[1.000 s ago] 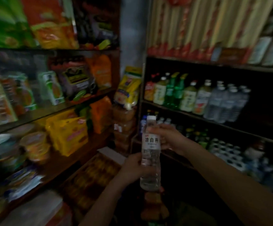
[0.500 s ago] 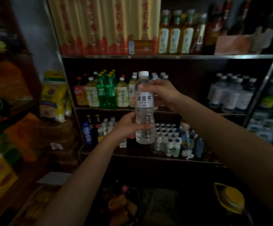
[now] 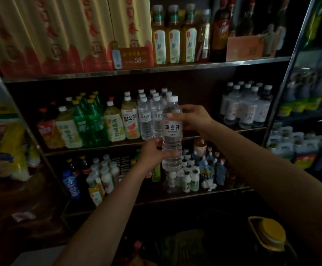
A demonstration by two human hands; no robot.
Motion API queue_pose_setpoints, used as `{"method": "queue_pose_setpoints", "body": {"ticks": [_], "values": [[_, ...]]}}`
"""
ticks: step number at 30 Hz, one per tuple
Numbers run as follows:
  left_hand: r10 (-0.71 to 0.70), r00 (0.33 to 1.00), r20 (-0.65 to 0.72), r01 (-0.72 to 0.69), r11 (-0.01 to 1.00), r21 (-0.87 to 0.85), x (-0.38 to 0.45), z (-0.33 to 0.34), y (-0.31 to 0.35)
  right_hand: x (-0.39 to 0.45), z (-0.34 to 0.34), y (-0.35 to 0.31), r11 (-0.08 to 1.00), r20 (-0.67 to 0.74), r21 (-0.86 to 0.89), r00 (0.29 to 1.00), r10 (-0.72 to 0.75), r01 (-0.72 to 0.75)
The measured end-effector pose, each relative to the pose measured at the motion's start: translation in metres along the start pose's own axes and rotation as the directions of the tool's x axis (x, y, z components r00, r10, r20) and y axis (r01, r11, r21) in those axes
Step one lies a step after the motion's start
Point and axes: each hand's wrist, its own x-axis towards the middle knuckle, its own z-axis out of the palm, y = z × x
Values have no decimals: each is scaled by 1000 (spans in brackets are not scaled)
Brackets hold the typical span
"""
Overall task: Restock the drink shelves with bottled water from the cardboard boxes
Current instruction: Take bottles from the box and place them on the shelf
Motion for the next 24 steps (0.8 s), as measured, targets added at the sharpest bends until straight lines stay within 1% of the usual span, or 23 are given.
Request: {"method": "queue_pose_setpoints", "body": {"ticks": [2,6,12,15,17,19,23,24], "values": [[-6,1000,-27,6,1000,1,20,8,-11,21,-7,12,999,-21,-32,1000,19,-20],[-2,988,-153,0,1000,-11,63,27,-35,68,-21,34,997,-62,-60,997,41,-45],[7,974,-225,13,996,86,134,47,-47,148,-42,57,988,-13,-153,1000,24,-25],[-6,961,-276,15,999,31,167,56,-56,181,-50,69,980,-9,-198,1000,-15,13],[-17,937,-348,7,1000,-30,183,64,-64,201,-54,78,977,-13,-211,999,-40,37],[-54,907,-417,34,998,-55,200,70,-74,218,-55,85,977,-14,-203,998,-65,61],[-98,837,-539,148,988,50,224,74,-88,243,-52,101,976,8,-185,993,-119,118],[-125,820,-558,176,984,39,228,75,-92,248,-51,105,973,16,-185,991,-135,136]]}}
